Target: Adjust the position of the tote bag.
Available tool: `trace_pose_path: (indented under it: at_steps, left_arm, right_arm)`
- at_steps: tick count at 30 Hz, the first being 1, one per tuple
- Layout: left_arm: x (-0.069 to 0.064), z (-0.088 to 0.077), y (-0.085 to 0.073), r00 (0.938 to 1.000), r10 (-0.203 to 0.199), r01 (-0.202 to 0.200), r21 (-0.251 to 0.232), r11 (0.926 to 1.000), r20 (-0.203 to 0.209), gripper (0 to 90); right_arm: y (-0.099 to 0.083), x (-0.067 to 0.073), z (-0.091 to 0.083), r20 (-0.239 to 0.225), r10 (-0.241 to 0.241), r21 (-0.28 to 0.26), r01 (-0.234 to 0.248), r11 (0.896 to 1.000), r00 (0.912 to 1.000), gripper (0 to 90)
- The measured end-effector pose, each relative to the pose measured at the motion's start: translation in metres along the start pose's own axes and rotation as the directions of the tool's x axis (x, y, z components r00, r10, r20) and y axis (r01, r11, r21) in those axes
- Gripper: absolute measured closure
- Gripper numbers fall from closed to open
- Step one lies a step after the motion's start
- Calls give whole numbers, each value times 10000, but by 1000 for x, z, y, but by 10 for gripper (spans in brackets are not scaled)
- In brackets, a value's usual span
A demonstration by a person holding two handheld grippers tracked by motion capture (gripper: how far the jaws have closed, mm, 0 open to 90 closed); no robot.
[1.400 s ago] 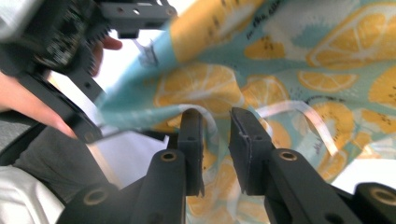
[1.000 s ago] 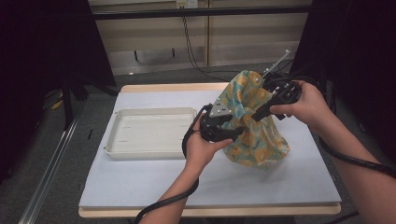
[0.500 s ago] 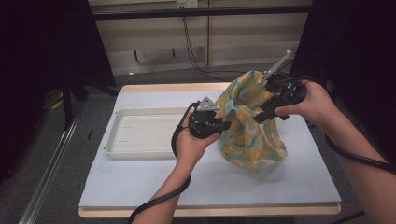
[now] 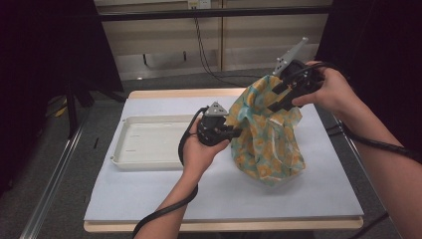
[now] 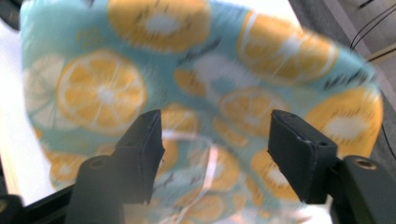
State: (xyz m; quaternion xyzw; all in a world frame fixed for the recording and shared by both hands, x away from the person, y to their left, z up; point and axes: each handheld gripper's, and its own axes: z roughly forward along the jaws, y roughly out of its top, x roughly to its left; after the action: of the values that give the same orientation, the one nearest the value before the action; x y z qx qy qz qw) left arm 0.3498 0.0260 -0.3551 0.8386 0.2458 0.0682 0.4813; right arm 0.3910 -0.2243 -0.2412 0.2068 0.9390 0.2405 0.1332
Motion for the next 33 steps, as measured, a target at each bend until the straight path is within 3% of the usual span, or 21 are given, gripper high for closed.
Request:
trace_pose_path:
  at_steps: [6,13,19,20,25,28,33]
  left_arm:
    - [1,0,1,10000,15,-16,98,10000,86,795]
    - [2,0,1,9997,-6,5,29,10000,230,793]
    - [2,0,2,9999,102,-104,119,9999,117,791]
    - [2,0,2,9999,103,-104,90,9999,115,791]
    - [3,0,1,9997,82,-84,83,9999,227,791]
    - [3,0,2,9998,84,-86,111,9999,167,789]
    - [2,-1,2,9998,143,-146,181,9997,140,787]
  right_arm:
    - [14,-8,4,56,-524,12,524,9986,9986,316]
    - [24,-12,10,54,-763,-4,763,9971,9971,286]
    - [35,-13,17,-4,-1310,63,1310,9914,9914,280]
    - [36,-13,17,-15,-1138,51,1138,9935,9935,281]
    - [43,-15,14,-14,-1274,0,1274,9919,9919,291]
    - [45,-14,19,116,-1583,301,1579,9870,9873,250]
    - [50,-15,20,183,-1846,199,1842,9827,9826,262]
